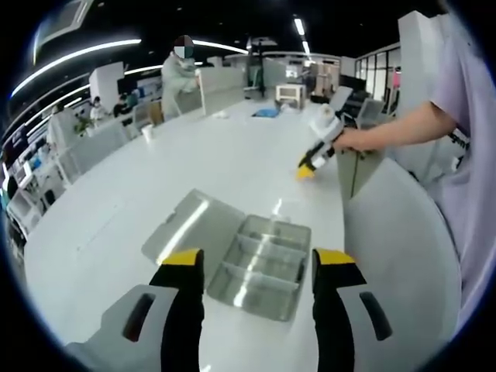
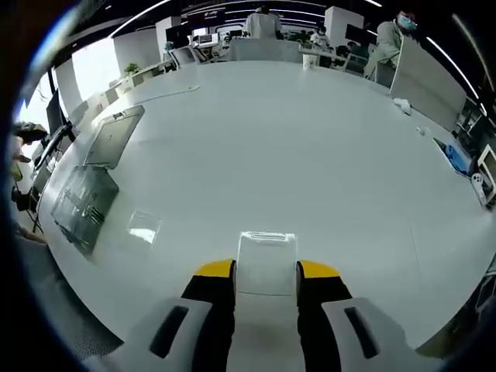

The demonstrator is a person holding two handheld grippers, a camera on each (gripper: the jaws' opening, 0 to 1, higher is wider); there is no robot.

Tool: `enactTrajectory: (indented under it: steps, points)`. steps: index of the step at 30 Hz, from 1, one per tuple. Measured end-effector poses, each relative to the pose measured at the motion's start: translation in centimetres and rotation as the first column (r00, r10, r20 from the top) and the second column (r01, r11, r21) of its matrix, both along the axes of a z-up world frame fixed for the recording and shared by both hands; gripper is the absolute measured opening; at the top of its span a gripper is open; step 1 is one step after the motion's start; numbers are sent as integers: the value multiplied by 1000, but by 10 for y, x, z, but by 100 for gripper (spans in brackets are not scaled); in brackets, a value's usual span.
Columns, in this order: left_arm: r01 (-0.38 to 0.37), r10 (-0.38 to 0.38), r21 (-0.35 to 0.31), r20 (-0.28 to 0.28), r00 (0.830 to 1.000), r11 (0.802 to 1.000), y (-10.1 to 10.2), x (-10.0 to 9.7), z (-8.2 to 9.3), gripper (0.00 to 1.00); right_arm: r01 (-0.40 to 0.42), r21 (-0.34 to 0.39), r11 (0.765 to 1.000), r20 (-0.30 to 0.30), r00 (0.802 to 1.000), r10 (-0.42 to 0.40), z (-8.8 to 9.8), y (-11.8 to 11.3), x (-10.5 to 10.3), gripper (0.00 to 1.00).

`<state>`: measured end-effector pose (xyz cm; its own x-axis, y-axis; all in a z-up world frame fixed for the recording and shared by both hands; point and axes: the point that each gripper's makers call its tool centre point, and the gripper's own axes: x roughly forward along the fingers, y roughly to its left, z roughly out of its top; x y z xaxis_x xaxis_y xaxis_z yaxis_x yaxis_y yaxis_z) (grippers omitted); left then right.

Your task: Insert the divider into the dual guide fixture by aligning both edges with the guide slots and pushing it downward to the bottom, including one-sided entry, uneven engagement, binding, and posture correction.

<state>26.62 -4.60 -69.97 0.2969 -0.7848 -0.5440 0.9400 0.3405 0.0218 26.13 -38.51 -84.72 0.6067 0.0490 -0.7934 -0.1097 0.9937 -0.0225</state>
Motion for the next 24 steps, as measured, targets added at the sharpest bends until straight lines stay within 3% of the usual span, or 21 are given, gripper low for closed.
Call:
enactTrajectory:
  steps: [24]
  points:
    - [6,-6,-5,-39,999,1000,-7,0,-5,56,-45,27,999,117,992,42,30,23,10,26]
